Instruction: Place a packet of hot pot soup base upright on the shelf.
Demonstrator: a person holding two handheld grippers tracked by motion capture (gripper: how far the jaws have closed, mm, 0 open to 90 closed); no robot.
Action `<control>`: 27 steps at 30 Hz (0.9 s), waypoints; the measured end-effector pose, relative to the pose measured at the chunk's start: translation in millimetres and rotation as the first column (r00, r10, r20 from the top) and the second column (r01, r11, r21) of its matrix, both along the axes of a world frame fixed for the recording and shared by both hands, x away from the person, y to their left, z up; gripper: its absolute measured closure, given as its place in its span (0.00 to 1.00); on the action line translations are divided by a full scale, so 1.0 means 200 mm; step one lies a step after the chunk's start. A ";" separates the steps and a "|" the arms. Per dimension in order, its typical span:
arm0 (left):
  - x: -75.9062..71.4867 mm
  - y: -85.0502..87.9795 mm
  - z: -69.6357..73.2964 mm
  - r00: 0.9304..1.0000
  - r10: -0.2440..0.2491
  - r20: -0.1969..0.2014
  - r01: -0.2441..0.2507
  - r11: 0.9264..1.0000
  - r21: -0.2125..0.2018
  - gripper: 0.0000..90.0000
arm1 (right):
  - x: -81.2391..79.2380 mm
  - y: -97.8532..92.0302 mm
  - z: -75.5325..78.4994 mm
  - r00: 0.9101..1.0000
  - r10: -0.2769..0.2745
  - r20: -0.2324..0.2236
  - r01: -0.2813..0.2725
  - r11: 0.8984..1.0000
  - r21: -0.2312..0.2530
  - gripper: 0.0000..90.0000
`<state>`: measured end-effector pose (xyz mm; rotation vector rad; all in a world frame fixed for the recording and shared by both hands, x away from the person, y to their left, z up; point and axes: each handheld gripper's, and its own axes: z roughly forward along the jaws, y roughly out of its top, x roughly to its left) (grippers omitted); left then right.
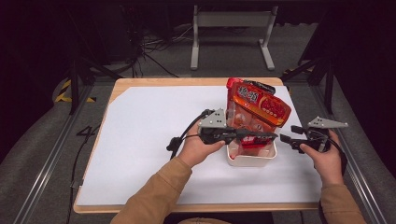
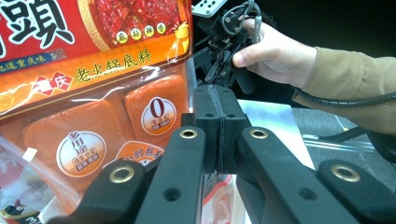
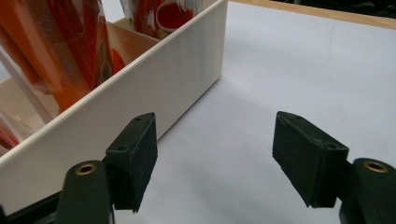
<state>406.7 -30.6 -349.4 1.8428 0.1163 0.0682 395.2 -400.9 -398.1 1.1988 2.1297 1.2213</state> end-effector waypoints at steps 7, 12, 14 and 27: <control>0.01 0.02 -0.02 1.000 0.015 -0.012 -0.015 1.000 0.017 0.99 | 0.00 0.00 0.00 1.000 -0.002 -0.006 0.002 1.000 0.003 0.34; 0.01 0.02 -0.04 1.000 0.018 -0.023 -0.017 0.999 0.042 0.99 | 0.00 0.00 0.00 1.000 -0.002 -0.007 0.002 1.000 0.002 0.34; 0.02 0.03 -0.05 0.999 0.031 -0.029 -0.030 0.998 0.048 0.99 | 0.00 0.00 0.00 1.000 -0.001 -0.007 0.001 1.000 0.001 0.34; 0.04 0.04 -0.06 0.997 0.056 -0.055 -0.052 0.997 0.056 0.90 | 0.01 0.01 0.00 1.000 0.006 -0.011 -0.006 1.000 0.001 0.34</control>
